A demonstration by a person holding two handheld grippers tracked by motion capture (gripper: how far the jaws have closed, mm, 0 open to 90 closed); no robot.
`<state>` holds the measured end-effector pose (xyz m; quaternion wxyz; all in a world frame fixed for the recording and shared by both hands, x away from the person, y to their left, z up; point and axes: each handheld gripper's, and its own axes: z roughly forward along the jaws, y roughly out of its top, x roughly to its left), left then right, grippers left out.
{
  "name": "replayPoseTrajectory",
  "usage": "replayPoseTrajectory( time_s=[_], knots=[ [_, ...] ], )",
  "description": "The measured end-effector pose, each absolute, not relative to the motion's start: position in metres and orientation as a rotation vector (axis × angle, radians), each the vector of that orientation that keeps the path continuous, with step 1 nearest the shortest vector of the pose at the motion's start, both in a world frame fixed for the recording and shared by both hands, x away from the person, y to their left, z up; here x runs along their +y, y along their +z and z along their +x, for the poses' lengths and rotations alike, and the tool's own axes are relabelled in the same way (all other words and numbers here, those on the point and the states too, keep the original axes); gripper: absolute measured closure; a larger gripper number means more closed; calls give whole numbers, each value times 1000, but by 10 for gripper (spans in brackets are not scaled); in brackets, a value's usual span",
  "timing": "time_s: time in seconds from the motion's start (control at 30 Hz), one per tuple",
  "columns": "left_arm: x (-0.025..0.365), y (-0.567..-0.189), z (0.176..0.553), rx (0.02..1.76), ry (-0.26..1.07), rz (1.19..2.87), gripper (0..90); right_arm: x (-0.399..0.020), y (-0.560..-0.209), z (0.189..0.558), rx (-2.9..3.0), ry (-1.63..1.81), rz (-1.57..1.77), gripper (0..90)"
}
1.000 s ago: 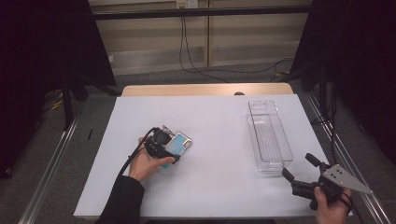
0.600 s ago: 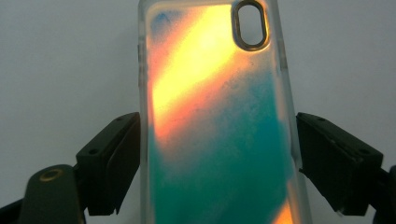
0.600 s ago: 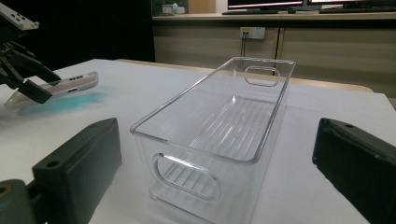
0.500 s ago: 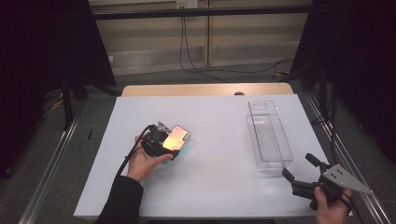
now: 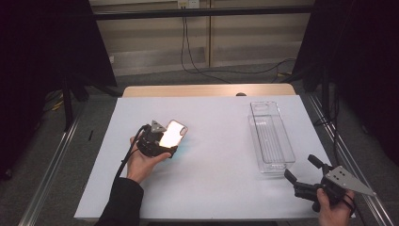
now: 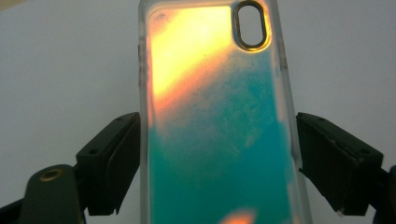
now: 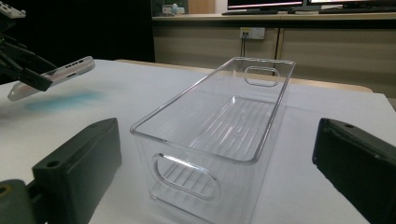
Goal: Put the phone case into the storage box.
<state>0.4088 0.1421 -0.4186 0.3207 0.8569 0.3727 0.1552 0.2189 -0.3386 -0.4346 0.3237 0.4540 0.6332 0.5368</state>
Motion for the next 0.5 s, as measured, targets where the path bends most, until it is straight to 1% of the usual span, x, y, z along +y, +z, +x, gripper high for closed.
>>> replayPoseTrajectory(
  time_s=[0.27, 0.5],
  knots=[
    [144, -412, 405, 969, 431, 2179, 170, -339, -435, 219, 1664, 1406, 1191, 9],
    [142, -398, 396, 935, 470, 2114, 170, -339, -435, 219, 1664, 1407, 1189, 9]
  ],
)
